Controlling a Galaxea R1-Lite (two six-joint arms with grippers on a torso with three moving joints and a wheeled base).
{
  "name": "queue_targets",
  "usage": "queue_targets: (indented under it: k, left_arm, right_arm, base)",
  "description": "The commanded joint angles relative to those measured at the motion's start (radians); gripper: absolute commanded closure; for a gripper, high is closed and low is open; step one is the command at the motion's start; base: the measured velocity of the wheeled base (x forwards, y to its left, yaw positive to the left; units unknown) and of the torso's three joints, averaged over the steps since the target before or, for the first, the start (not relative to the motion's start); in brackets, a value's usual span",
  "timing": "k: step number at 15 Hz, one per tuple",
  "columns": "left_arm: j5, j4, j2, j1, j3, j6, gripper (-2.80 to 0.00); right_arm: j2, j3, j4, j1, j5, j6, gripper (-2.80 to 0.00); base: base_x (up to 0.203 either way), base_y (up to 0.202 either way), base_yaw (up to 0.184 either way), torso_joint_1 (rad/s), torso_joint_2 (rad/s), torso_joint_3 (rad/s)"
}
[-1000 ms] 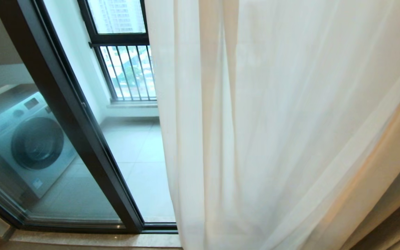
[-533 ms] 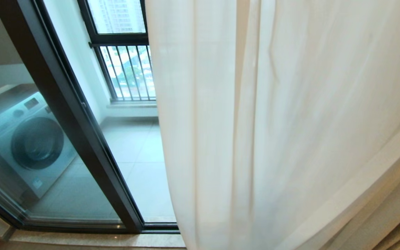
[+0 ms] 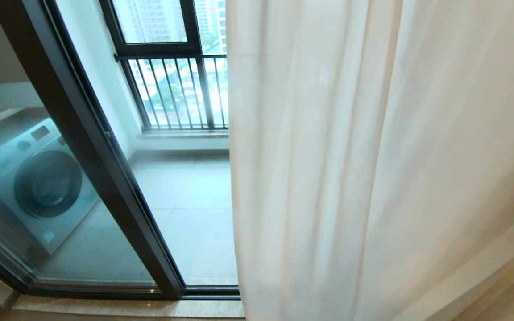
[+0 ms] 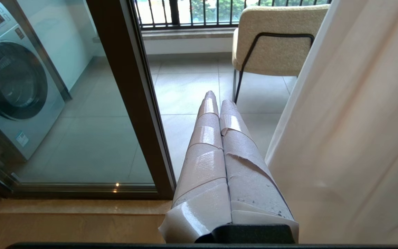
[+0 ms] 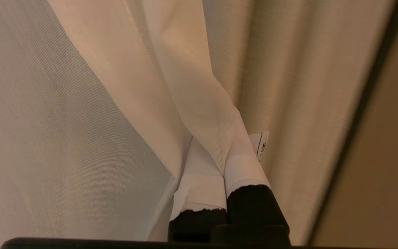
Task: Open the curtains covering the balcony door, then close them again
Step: Pull the inner curtains open on both sides
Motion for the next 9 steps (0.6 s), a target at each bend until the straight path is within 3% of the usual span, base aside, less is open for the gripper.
queue_targets:
  k: [1,9]
  left_arm:
    - [0.000,0.000,0.000,0.000,0.000,0.000,0.00]
    - [0.000,0.000,0.000,0.000,0.000,0.000,0.00]
  right_arm:
    - [0.030,-0.003,-0.008,-0.078,0.025,0.010,0.00]
    - [0.154,-0.049,-0.031,-0.381,0.138,0.055,0.00]
  base:
    - [0.000,0.000,0.000,0.000,0.00,0.000]
    - [0.000,0.000,0.000,0.000,0.00,0.000]
